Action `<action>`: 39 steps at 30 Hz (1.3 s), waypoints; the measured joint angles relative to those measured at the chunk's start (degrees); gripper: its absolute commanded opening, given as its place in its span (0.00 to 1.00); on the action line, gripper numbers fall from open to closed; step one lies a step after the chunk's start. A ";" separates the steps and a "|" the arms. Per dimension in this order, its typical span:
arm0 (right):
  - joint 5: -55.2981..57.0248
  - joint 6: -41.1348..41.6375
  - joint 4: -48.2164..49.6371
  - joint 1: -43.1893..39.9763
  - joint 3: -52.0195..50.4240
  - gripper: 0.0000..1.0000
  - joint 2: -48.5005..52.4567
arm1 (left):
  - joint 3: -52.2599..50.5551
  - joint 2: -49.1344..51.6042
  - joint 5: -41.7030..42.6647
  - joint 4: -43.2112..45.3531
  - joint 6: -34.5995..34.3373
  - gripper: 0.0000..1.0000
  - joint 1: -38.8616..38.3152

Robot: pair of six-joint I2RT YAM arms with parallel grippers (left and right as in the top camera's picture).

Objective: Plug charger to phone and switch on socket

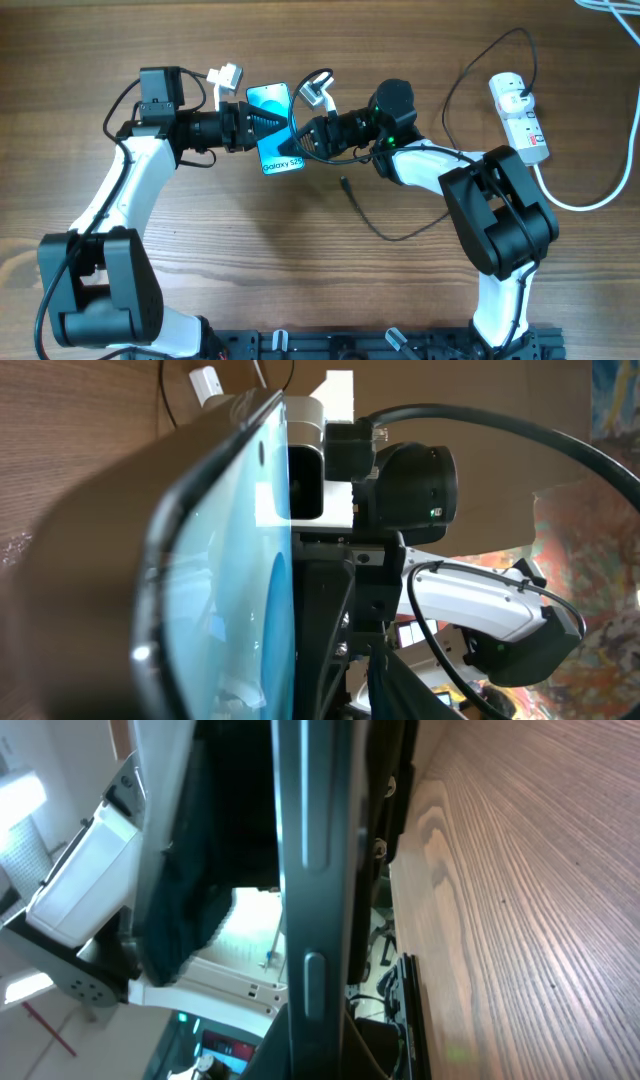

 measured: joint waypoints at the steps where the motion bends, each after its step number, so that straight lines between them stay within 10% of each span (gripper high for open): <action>1: -0.15 -0.02 -0.02 0.00 0.04 0.04 -0.04 | -0.11 0.00 -0.02 0.00 0.00 0.28 0.00; 15: -0.81 -0.92 0.22 -0.33 0.72 0.05 -0.37 | -0.59 0.11 -0.28 3.65 -0.46 0.04 -0.02; 23: -1.27 0.76 -1.62 -0.96 0.46 0.96 -0.13 | -0.70 0.13 -0.07 4.13 -0.02 0.04 -0.02; 29: -1.57 -2.23 -4.17 -0.68 -0.22 1.00 0.76 | 0.07 -0.17 -23.58 -10.60 -0.83 0.04 -0.48; 39: 10.45 -34.58 -38.16 -1.36 -0.46 1.00 2.16 | 0.33 -0.81 -78.49 -20.83 -5.92 0.04 -12.81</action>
